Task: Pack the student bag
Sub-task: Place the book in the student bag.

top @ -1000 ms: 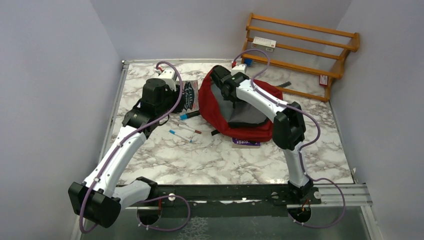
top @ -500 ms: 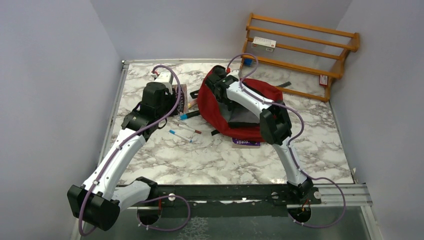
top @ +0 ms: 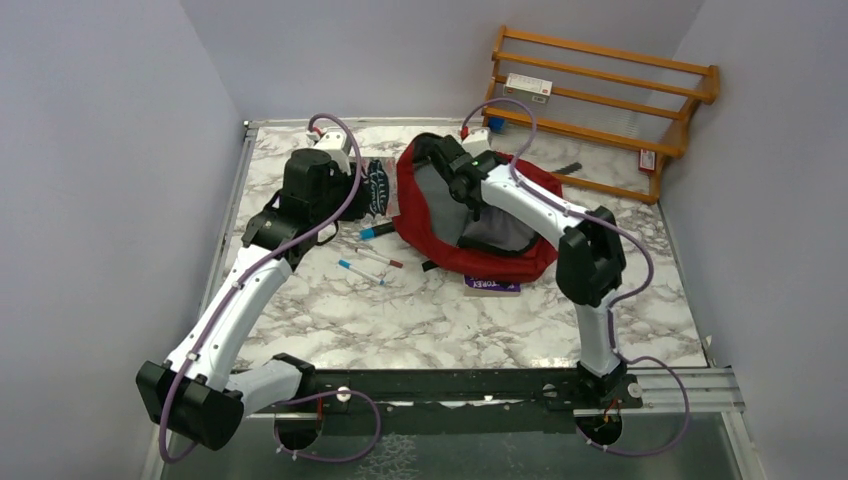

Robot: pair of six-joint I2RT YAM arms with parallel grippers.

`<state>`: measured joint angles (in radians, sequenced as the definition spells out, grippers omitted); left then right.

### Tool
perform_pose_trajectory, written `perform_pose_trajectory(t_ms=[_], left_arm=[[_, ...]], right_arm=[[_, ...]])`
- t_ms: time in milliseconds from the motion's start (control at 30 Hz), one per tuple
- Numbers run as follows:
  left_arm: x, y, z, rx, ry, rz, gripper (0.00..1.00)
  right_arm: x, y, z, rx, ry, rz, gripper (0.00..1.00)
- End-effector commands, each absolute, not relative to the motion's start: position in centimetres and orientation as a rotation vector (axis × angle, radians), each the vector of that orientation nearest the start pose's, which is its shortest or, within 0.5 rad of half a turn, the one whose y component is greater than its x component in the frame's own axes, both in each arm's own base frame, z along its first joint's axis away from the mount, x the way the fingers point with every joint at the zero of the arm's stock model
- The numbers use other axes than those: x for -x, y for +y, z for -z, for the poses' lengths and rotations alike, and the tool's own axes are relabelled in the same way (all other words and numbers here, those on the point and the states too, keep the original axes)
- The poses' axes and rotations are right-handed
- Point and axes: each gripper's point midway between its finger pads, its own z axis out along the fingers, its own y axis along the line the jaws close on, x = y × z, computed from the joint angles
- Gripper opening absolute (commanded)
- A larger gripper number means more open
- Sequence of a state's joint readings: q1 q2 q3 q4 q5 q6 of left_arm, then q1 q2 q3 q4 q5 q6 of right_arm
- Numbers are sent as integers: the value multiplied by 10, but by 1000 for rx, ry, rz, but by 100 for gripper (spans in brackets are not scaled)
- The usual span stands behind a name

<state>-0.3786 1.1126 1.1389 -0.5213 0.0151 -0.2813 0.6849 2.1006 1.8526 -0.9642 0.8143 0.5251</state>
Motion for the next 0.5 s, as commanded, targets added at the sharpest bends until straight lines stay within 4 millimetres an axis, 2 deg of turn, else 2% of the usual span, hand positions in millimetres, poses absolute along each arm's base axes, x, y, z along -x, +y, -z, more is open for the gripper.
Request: perform_pose_trajectory(t_ms=[0, 133, 200, 333, 467], left_arm=[[-323, -179, -326, -168, 1937, 670, 0], [-325, -198, -344, -200, 1909, 786, 0], [-327, -205, -345, -194, 1908, 836, 0], [-333, -216, -333, -161, 1945, 910, 0], [-336, -223, -313, -105, 1983, 965, 0]], right_arm=[[-439, 215, -179, 138, 2204, 396, 0], [-443, 213, -194, 220, 2141, 342, 0], [-445, 217, -200, 275, 2120, 263, 1], [-450, 222, -217, 342, 2058, 160, 1], [-458, 216, -220, 343, 2058, 125, 0]])
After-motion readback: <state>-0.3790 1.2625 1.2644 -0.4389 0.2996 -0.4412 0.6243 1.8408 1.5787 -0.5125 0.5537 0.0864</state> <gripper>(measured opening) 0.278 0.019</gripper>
